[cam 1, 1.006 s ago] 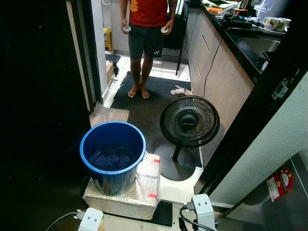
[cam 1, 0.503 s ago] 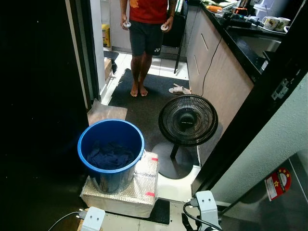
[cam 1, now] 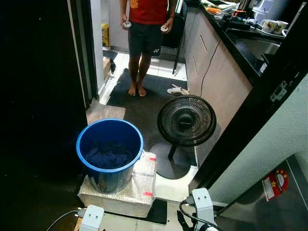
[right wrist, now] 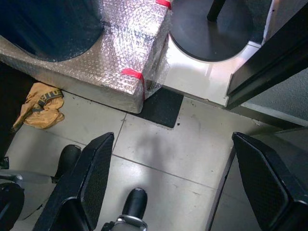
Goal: Clothes washing
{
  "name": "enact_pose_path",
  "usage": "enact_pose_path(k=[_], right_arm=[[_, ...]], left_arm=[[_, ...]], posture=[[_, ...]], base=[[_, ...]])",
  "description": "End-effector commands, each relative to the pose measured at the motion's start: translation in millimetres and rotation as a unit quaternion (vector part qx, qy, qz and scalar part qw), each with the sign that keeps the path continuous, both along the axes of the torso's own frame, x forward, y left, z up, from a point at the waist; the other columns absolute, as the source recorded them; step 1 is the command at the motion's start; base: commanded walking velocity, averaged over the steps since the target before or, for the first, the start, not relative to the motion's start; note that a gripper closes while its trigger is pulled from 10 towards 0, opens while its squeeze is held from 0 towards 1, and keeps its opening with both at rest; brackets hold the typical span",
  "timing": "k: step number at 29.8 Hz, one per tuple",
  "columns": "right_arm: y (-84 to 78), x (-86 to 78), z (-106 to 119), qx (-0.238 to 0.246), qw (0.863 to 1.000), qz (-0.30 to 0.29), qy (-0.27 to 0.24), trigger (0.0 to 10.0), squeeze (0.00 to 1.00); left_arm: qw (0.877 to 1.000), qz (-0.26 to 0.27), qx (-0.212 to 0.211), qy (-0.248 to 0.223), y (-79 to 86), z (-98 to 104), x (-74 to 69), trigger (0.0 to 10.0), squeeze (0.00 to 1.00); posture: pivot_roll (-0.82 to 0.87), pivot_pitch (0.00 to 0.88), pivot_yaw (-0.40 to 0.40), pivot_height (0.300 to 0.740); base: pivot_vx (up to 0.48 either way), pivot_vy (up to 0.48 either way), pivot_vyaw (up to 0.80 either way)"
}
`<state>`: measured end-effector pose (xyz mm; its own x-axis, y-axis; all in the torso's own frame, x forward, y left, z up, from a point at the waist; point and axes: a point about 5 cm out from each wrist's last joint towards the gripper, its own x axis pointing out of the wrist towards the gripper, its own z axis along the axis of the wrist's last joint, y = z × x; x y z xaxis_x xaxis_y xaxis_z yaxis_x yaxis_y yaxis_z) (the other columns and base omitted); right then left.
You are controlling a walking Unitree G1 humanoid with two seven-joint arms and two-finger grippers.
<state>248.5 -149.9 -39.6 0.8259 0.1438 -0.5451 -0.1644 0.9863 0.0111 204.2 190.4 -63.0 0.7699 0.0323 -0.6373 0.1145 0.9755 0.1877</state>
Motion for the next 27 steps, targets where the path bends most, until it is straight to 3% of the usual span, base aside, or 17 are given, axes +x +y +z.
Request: enact_pose_path(k=[1,27], right_arm=[[-4.2,-4.7,-3.4,-0.003,1.0,-0.007,0.008,10.0,0.0],[-8.7,-8.5,-5.5,-0.012,1.0,-0.001,0.011,10.0,0.0]], left_arm=[[1.0,0.002,-0.003,0.011,-1.4,-3.2,-4.3,10.0,0.0],[1.0,-0.004,-0.014,0.013,-8.7,-4.2,-3.9,10.0,0.0]], posture=[[0.06,0.021,-0.08,0.724],[0.04,0.017,-0.076,0.724]], base=[[0.0,0.0,0.0],[0.0,0.0,0.0]])
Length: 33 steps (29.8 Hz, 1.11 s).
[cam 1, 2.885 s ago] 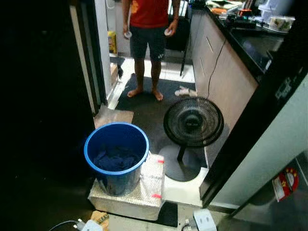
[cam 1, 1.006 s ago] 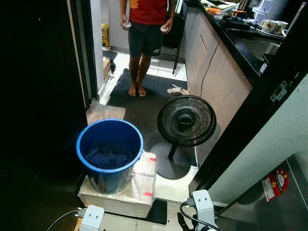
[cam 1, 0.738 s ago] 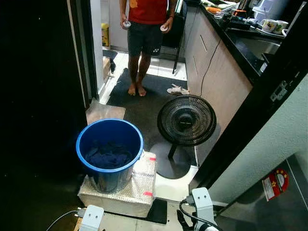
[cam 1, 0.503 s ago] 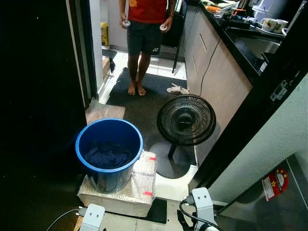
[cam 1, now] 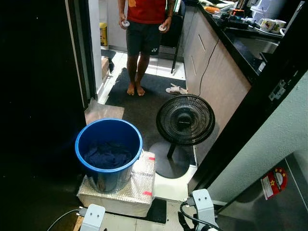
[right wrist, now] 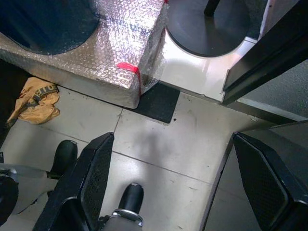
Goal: Clothes washing
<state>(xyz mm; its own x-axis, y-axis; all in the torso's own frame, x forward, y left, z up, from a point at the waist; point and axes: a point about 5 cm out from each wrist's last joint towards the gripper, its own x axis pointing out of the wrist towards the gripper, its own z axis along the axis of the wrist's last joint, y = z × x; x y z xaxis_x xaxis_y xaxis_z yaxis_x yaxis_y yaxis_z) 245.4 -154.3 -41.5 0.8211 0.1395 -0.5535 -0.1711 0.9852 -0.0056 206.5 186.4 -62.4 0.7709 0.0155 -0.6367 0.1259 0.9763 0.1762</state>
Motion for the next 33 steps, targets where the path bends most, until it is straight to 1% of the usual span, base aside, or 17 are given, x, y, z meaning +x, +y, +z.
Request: enact_pose_path(k=[1,6,30,33], right_arm=[[-3.8,-5.4,-3.7,-0.003,1.0,-0.004,0.008,10.0,0.0],[-1.2,-5.3,-3.8,-0.002,1.0,-0.003,0.007,10.0,0.0],[1.6,-4.8,-3.9,-0.012,1.0,0.013,0.01,10.0,0.0],[2.1,-4.6,-3.8,-0.013,1.0,0.016,0.01,10.0,0.0]], left_arm=[[1.0,0.003,-0.007,0.014,-4.4,-4.6,-5.8,10.0,0.0],[1.0,0.0,-0.007,0.014,-5.3,-4.5,-5.3,10.0,0.0],[1.0,0.011,-0.01,0.017,-4.7,-6.0,-7.8,10.0,0.0],[1.0,0.012,-0.01,0.016,-4.4,-5.9,-7.7,10.0,0.0]], posture=[[0.04,0.017,-0.075,0.724],[0.04,0.021,-0.073,0.724],[0.05,0.025,-0.09,0.724],[0.06,0.024,-0.091,0.724]], base=[[0.0,0.0,0.0],[0.0,0.0,0.0],[-0.298,0.0,0.0],[0.0,0.0,0.68]])
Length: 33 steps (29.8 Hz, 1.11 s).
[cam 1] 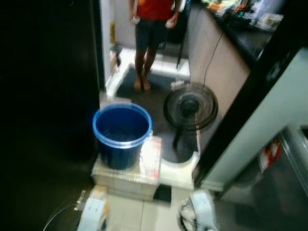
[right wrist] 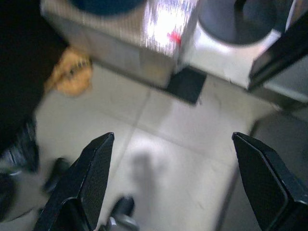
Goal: Clothes washing
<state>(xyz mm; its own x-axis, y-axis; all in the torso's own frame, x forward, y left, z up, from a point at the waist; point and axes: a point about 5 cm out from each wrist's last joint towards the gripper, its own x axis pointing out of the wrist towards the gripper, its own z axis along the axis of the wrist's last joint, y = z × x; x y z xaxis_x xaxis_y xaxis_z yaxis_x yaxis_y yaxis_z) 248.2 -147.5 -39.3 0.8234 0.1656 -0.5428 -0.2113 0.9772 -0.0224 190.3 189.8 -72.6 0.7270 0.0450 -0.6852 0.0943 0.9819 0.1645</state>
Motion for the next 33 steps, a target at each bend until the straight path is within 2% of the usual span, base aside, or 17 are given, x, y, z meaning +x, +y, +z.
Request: enact_pose_path(k=[1,8,20,27,31,33], right_arm=[[-3.3,-7.0,-6,-0.011,1.0,0.003,0.016,10.0,0.0],[-1.3,-6.6,-5,-0.015,1.0,0.012,0.014,10.0,0.0],[-4.8,-6.9,-5,-0.003,1.0,-0.008,0.012,10.0,0.0],[-7.8,-3.5,-3,0.002,0.999,-0.033,0.006,10.0,0.0],[-3.8,-3.1,-3,0.013,0.999,-0.046,0.008,10.0,0.0],[-2.4,-3.1,-3,0.017,0.999,-0.05,0.009,10.0,0.0]], left_arm=[[1.0,-0.008,-0.008,-0.016,-7.3,4,8.7,10.0,0.0],[1.0,-0.008,-0.008,-0.017,-7.3,5,9.0,10.0,0.0],[1.0,-0.018,0.0,-0.019,-8.0,5,9.9,10.0,0.0],[0.998,-0.049,0.009,-0.038,-9.6,13,21.9,10.0,0.0],[0.997,-0.066,0.015,-0.047,-5.7,18,30.1,10.0,0.0],[0.996,-0.071,0.018,-0.048,-4.1,20,31.9,10.0,0.0]], posture=[[0.05,0.023,-0.09,0.724],[0.05,0.022,-0.091,0.724],[0.04,0.023,-0.076,0.724],[0.04,0.024,-0.032,0.724],[0.05,0.02,0.019,0.724],[0.05,0.02,0.019,0.724]], base=[[0.0,0.0,0.8],[0.0,0.0,0.76],[0.0,0.0,0.0],[0.0,0.0,0.0],[0.0,0.0,0.0],[0.0,0.0,0.0]])
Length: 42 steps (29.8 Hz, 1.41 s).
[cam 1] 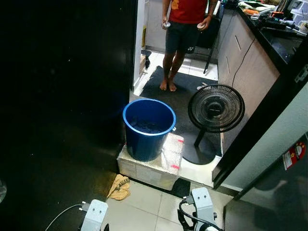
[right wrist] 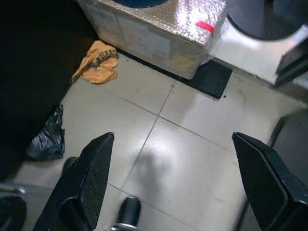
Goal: Clothes washing
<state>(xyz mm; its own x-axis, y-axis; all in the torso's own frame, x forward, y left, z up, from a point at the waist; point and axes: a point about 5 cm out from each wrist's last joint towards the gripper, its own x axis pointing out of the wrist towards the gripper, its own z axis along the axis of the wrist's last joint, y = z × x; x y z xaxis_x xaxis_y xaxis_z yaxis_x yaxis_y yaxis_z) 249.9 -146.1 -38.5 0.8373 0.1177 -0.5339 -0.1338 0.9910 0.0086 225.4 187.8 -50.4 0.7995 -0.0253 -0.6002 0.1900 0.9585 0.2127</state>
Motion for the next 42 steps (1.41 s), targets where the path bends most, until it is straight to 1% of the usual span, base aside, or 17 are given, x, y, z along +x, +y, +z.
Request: enact_pose_path(k=[1,8,10,15,19,21,23,24,25,26,27,33,34,35,38,40,42], right_arm=[[-1.3,-5.2,-4,0.006,1.0,-0.017,0.012,10.0,0.0],[2.9,-7.6,-6,0.02,0.999,-0.037,0.014,10.0,0.0],[0.3,-6.7,-6,0.016,0.999,-0.039,0.015,10.0,0.0],[-0.9,-6.4,-6,0.011,0.999,-0.028,0.017,10.0,0.0],[-4.6,-4.2,-3,0.005,1.0,0.002,0.008,10.0,0.0],[-15.6,-2.6,-1,0.002,1.0,-0.018,0.002,10.0,0.0],[-15.6,-2.6,-1,0.002,1.0,-0.018,0.002,10.0,0.0],[-20.5,-2.8,-1,0.002,0.999,-0.035,0.003,10.0,0.0],[-20.5,-2.8,-1,0.002,0.999,-0.035,0.003,10.0,0.0],[-20.9,-2.8,-1,0.012,0.998,-0.063,0.001,10.0,0.0],[-16.2,-2.6,-1,0.029,0.996,-0.085,0.0,10.0,0.0],[-12.1,-2.5,-2,0.041,0.995,-0.096,0.0,10.0,0.0],[-7.4,-2.3,-1,0.044,0.995,-0.086,-0.006,10.0,0.0],[-5.5,-2.7,-1,0.037,0.997,-0.064,-0.01,10.0,0.0],[-5.6,-3.7,-1,0.029,0.999,-0.045,-0.01,10.0,0.0],[-8.6,-5.1,-2,0.011,1.0,-0.022,-0.002,10.0,0.0],[-10.6,-4.5,-2,0.007,1.0,-0.021,0.0,10.0,0.0]], left_arm=[[1.0,-0.016,0.008,0.006,1.5,-1,-0.9,10.0,0.0],[0.999,-0.032,0.039,0.012,18.0,3,0.8,10.0,0.0],[0.999,-0.029,0.042,0.015,23.0,3,0.3,10.0,0.0],[0.999,-0.022,0.044,0.014,24.0,4,2.7,10.0,0.0],[0.999,-0.03,0.03,0.002,12.1,7,9.0,10.0,0.0],[0.998,-0.058,0.026,0.002,0.8,7,12.0,10.0,0.0],[0.998,-0.058,0.026,0.002,0.8,7,12.0,10.0,0.0],[0.997,-0.074,0.028,0.005,-2.6,7,12.1,10.0,0.0],[0.997,-0.074,0.028,0.005,-2.6,7,12.1,10.0,0.0],[0.995,-0.095,0.036,0.006,-0.4,8,12.2,10.0,0.0],[0.995,-0.096,0.038,0.006,4.9,10,13.4,10.0,0.0],[0.995,-0.093,0.038,0.006,9.1,11,14.4,10.0,0.0],[0.996,-0.085,0.04,0.01,11.1,10,13.9,10.0,0.0],[0.996,-0.077,0.038,0.012,7.8,9,14.1,10.0,0.0],[0.997,-0.064,0.03,0.01,2.9,9,15.7,10.0,0.0],[0.998,-0.06,0.018,0.007,-9.6,8,17.9,10.0,0.0],[0.998,-0.063,0.016,0.008,-14.1,7,17.8,10.0,0.0]], posture=[[0.04,0.019,0.038,0.724],[0.05,0.027,0.059,0.724],[0.05,0.028,0.049,0.724],[0.06,0.043,0.01,0.724],[0.02,0.025,0.015,0.724],[0.0,0.001,0.068,0.724],[0.0,0.001,0.068,0.724],[0.0,0.006,0.073,0.724],[0.0,0.006,0.073,0.724],[0.0,0.013,0.101,0.724],[0.01,0.02,0.096,0.724],[0.01,0.02,0.096,0.724],[-0.02,0.034,0.089,0.724],[-0.03,0.003,0.06,0.724],[-0.03,0.0,0.043,0.724],[-0.04,0.0,0.039,0.724],[-0.04,0.0,0.039,0.724]], base=[[0.0,0.0,0.0],[0.0,0.0,0.0],[0.0,0.0,0.0],[0.0,0.0,0.0],[0.0,0.0,0.0],[0.0,0.0,0.0],[0.0,0.0,0.0],[0.0,0.0,0.0],[0.0,0.0,0.0],[0.0,0.0,0.0],[0.0,0.0,0.0],[0.0,0.0,0.0],[0.0,0.0,0.0],[0.0,0.0,0.0],[0.0,0.0,0.0],[0.0,0.0,0.0],[0.0,0.0,0.0]])
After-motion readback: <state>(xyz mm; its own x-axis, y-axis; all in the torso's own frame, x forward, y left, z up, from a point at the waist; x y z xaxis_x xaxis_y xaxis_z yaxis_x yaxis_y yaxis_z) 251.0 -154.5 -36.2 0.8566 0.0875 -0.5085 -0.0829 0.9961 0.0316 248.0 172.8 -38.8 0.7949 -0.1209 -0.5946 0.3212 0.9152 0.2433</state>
